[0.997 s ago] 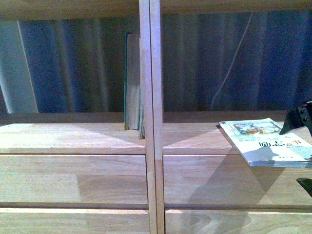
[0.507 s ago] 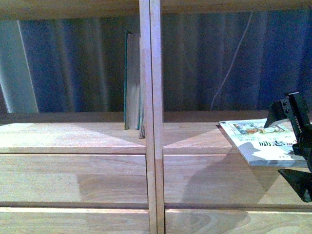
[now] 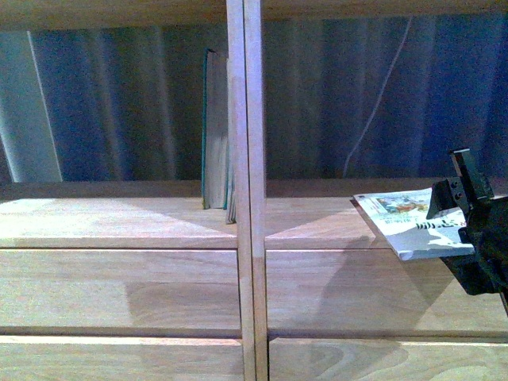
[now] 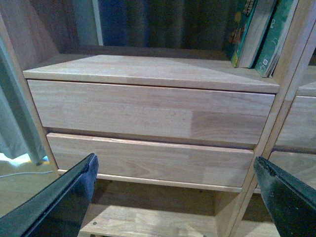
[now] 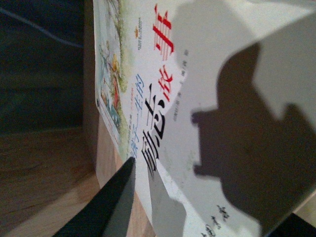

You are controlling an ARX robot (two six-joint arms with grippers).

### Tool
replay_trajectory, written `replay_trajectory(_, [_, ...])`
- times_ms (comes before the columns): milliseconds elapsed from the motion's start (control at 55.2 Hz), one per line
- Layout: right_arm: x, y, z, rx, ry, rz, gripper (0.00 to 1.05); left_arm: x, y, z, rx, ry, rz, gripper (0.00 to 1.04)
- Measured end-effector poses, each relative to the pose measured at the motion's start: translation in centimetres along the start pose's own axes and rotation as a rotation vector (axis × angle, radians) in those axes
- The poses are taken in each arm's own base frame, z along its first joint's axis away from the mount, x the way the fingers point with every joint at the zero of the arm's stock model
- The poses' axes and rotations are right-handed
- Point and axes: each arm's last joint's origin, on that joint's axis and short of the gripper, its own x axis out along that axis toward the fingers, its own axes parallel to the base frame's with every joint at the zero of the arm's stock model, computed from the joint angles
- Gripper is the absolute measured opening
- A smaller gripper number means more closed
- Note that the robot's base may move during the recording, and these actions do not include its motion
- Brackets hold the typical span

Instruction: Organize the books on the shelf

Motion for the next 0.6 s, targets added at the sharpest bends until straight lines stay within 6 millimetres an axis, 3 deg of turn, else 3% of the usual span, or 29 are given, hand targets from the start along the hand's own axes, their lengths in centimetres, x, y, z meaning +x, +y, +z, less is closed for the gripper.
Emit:
replay_trajectory(217, [0.1,0.2,0.0,-0.003,-0.018,0.0,0.1,0.0,0.0,0.0,0.0,0.0,0.0,0.97])
replay_trajectory(598, [-0.2,1.0,0.2,-0.036,-0.045,0.039,0.07,0.0,0.0,0.0,0.0,0.0,0.0,0.97])
